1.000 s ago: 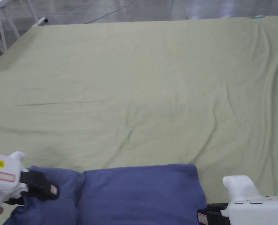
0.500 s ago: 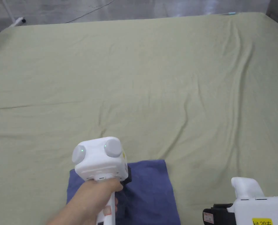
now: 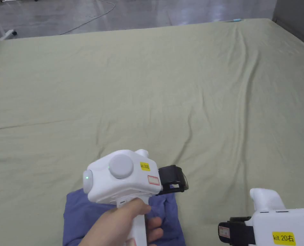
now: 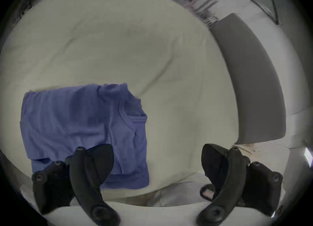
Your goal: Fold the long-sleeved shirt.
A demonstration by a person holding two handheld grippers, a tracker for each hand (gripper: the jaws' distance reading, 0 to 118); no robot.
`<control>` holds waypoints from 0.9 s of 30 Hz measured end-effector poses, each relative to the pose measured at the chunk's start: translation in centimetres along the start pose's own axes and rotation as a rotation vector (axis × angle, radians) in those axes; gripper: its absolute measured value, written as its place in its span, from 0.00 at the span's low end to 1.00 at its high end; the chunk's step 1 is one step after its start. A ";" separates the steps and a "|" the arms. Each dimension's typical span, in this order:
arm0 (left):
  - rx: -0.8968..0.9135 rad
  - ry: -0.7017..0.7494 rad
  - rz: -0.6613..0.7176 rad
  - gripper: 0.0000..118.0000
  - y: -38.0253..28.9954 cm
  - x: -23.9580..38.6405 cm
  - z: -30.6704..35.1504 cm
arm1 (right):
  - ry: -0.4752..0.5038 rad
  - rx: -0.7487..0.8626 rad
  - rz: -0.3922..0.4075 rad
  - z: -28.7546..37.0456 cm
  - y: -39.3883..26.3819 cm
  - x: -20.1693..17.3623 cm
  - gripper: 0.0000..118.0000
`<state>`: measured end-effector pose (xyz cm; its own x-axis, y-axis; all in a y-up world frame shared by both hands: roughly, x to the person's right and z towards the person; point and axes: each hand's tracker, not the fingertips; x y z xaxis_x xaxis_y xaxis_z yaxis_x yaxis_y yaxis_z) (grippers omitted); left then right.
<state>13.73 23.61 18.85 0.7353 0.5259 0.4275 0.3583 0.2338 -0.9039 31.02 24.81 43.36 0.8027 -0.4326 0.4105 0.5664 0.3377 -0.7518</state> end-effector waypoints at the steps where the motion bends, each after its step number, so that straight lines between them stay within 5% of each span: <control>1: 0.009 0.001 -0.003 0.90 0.1 -0.1 1.1 | -0.006 0.007 0.003 0.2 0.0 0.0 0.00; 2: 0.034 0.005 -0.001 0.85 0.1 -0.9 2.6 | -0.011 0.012 0.005 0.3 0.0 -0.1 0.00; 4: 0.157 0.000 -0.021 0.17 0.0 -3.0 5.7 | -0.010 0.019 0.007 0.3 0.1 -0.1 0.00; 5: 0.181 0.007 -0.059 0.00 0.0 -3.8 6.9 | -0.004 0.020 0.005 0.2 0.1 -0.2 0.00; 11: 0.158 0.282 -0.099 0.00 -0.6 -6.7 6.2 | 0.021 -0.004 -0.002 -1.0 -0.1 -0.8 0.00; 16: -0.028 0.208 -0.113 0.00 -1.9 -4.3 -2.8 | 0.019 -0.003 -0.010 -0.6 -0.3 -1.1 0.00; 22: -0.099 0.316 -0.339 0.00 -6.0 2.5 -9.7 | -0.039 0.002 -0.017 1.2 -0.5 0.3 0.00; 24: -0.133 0.264 -0.403 0.00 -6.5 4.4 -10.1 | -0.073 -0.002 -0.004 1.7 -0.3 0.8 0.00; 27: -0.258 -0.022 -0.229 0.00 -6.4 4.9 -10.1 | -0.129 0.035 -0.021 2.7 0.6 1.4 0.00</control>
<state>20.86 16.44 26.96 0.6071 0.5022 0.6158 0.6484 0.1348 -0.7492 33.03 26.67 44.89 0.8065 -0.3293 0.4910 0.5879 0.3592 -0.7248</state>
